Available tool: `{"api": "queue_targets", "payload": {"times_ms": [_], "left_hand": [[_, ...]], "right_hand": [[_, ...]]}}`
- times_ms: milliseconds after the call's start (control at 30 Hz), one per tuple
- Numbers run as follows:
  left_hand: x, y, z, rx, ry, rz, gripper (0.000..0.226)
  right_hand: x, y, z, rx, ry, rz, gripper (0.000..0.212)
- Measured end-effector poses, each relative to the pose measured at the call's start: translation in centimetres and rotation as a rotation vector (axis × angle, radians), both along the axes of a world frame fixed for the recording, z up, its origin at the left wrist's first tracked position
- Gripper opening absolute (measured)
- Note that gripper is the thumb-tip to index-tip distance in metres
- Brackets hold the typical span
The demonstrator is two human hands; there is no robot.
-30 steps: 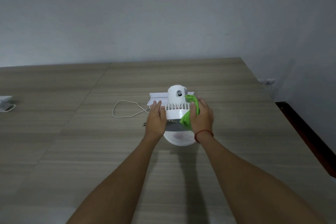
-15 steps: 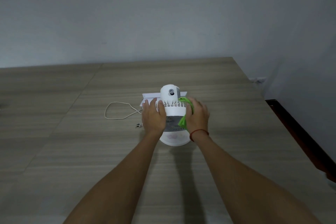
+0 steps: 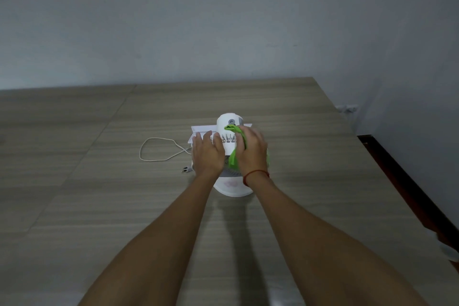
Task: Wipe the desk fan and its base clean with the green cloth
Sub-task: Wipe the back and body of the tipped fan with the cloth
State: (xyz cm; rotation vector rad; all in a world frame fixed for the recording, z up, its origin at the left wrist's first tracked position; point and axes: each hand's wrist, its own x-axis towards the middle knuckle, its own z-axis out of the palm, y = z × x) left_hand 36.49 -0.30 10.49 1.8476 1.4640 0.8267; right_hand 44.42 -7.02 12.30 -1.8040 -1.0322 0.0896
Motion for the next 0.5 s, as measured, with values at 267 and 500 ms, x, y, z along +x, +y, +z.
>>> {"api": "queue_targets", "payload": {"times_ms": [267,500], "left_hand": [[-0.7,-1.2,0.8,0.024,-0.009,-0.134,0.046],[-0.6,-0.7,0.3,-0.003,0.002,-0.103,0.052]], "right_hand": [[3.3,-0.3,-2.1,-0.008,0.619,-0.347,0.047],[1.2,0.0,-0.4,0.028,0.49,-0.239,0.05]]}}
